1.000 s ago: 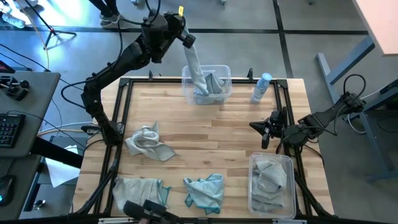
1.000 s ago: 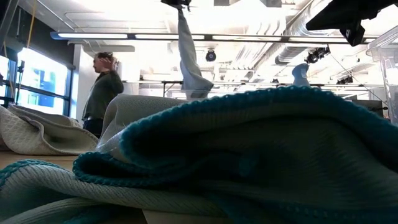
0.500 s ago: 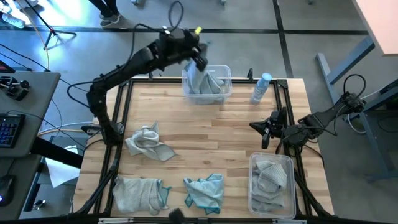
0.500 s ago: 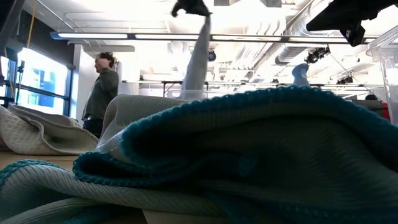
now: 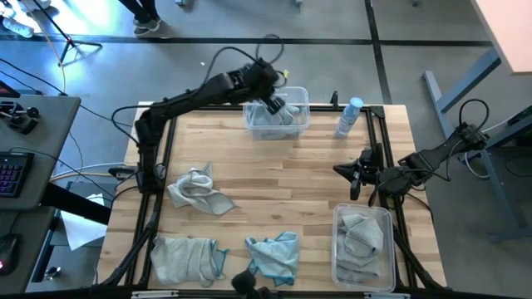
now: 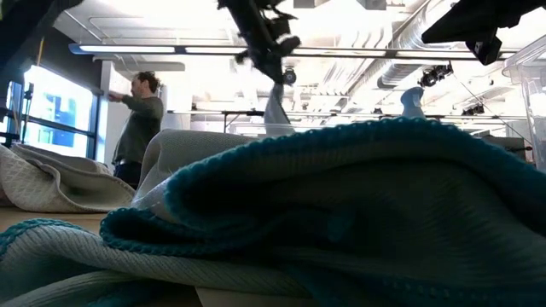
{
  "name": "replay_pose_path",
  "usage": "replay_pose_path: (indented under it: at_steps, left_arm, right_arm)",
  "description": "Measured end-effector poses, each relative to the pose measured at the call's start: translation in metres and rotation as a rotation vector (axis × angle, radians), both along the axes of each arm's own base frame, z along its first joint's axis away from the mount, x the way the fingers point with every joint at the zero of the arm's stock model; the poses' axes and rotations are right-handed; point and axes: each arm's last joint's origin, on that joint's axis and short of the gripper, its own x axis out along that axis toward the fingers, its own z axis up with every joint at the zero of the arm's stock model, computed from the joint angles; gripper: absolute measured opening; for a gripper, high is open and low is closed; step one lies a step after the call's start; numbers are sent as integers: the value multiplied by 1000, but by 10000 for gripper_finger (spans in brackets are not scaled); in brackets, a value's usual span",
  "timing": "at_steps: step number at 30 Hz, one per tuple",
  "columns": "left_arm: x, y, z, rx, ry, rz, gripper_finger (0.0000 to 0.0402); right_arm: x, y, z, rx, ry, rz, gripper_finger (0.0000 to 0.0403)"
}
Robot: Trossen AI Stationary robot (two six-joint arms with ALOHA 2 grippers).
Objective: Sort microfiber towel by color & place in baskets
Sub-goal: Put the blue microfiber towel into the top transparent bin
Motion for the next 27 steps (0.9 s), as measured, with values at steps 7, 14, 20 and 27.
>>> replay_pose_path:
  at_steps: [7, 14, 20, 27]
  left_arm:
    - [24, 13, -41, -107, -72, 128, 0]
    - [23, 32, -75, -298, -121, 342, 0]
    - [26, 42, -98, -424, -120, 352, 10]
    - [29, 45, -107, -482, -107, 310, 56]
  right_arm:
    - [0, 0, -1, 3, 5, -3, 0]
    - [0, 0, -1, 1, 8, -3, 0]
    - [-1, 0, -1, 16, 3, -10, 0]
    - [-1, 0, -1, 14, 7, -10, 0]
